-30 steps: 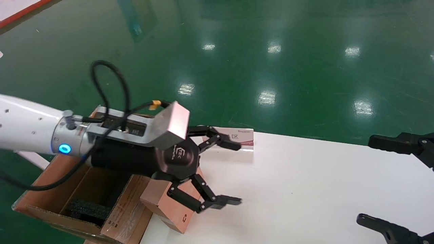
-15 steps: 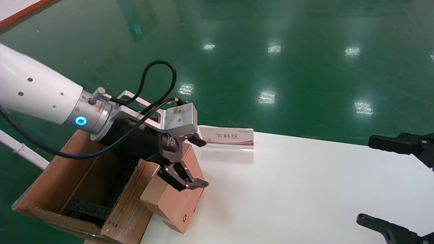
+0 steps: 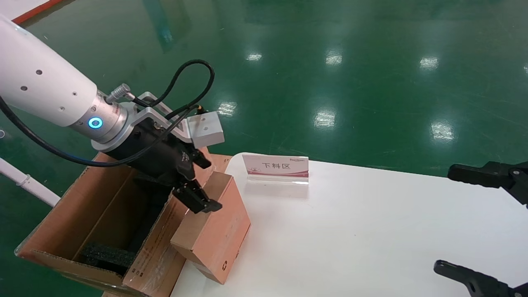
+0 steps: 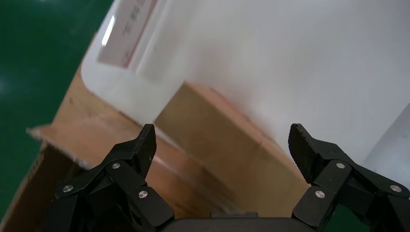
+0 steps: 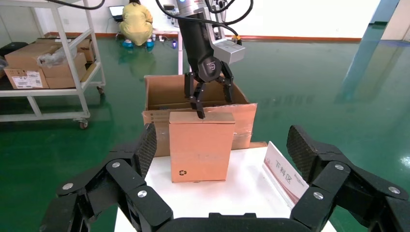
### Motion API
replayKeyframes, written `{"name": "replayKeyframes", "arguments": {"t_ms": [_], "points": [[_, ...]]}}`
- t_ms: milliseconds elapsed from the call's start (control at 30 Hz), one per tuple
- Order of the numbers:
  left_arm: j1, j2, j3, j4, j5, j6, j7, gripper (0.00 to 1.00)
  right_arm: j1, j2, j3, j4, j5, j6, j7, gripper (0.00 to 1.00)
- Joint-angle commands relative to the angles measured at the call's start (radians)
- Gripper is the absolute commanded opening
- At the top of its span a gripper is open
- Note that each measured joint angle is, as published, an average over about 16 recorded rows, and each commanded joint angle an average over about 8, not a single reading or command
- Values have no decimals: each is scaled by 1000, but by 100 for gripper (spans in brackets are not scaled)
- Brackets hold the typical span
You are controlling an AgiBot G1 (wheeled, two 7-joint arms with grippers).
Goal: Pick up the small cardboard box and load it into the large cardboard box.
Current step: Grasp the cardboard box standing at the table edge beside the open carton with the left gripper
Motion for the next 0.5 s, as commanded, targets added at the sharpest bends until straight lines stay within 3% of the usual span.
{"name": "replayKeyframes", "arguments": {"t_ms": [33,500], "points": [[-32,2,49,0,-2,0,-26,100,0,0,0,0,0,0,0,100],[-145,34,271,-1,-49,-24,-129,100,0,0,-1,0,1,1,-1,100]]}}
